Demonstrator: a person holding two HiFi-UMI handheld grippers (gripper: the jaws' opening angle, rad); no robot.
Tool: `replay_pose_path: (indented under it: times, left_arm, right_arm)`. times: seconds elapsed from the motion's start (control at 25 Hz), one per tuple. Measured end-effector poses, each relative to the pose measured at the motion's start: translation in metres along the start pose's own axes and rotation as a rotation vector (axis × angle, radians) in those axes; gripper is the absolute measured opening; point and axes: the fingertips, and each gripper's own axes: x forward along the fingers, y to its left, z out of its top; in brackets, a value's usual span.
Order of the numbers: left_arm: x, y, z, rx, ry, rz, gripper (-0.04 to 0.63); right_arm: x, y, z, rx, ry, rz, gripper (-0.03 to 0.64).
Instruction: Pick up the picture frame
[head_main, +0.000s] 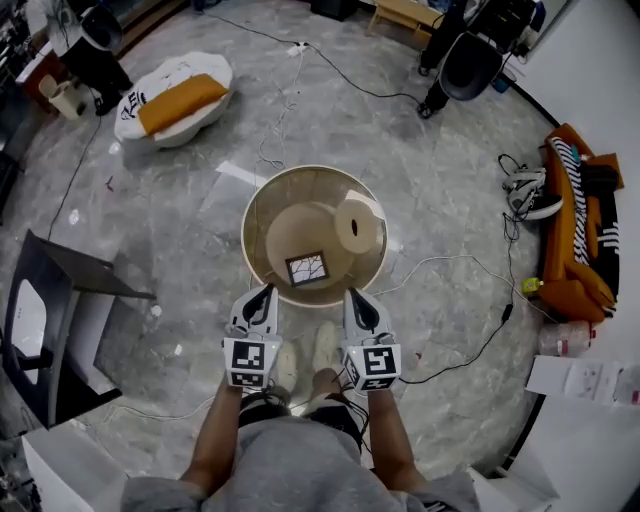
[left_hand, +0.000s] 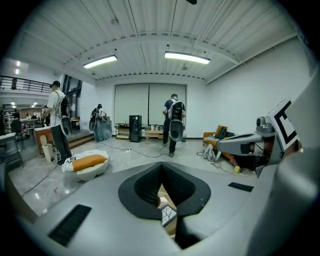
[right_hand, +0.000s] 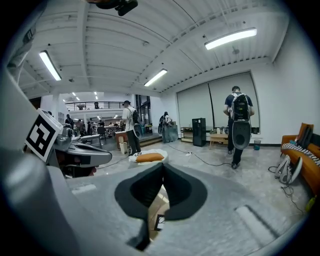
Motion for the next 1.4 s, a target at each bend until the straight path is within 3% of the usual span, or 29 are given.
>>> replay_pose_path:
  times: [0.24, 0.64, 1.4]
  left_arm:
    - [0.043, 0.016, -0.031, -0.053, 0.044, 0.086, 0.018]
    - [0.091, 0.032, -0.098, -0.128, 0.105, 0.165, 0.018]
    - [0.179, 0.046, -0.218, -0.192, 0.200, 0.192, 0.018]
  right_arm:
    - [0.050, -0.020, -0.035, -0.003, 0.052, 0.079, 0.000]
    - [0.111, -0.036, -0.104, 0.003, 0.149, 0.171, 0.000]
    - [0.189, -0.065, -0.238, 0.006, 0.284, 0.228, 0.000]
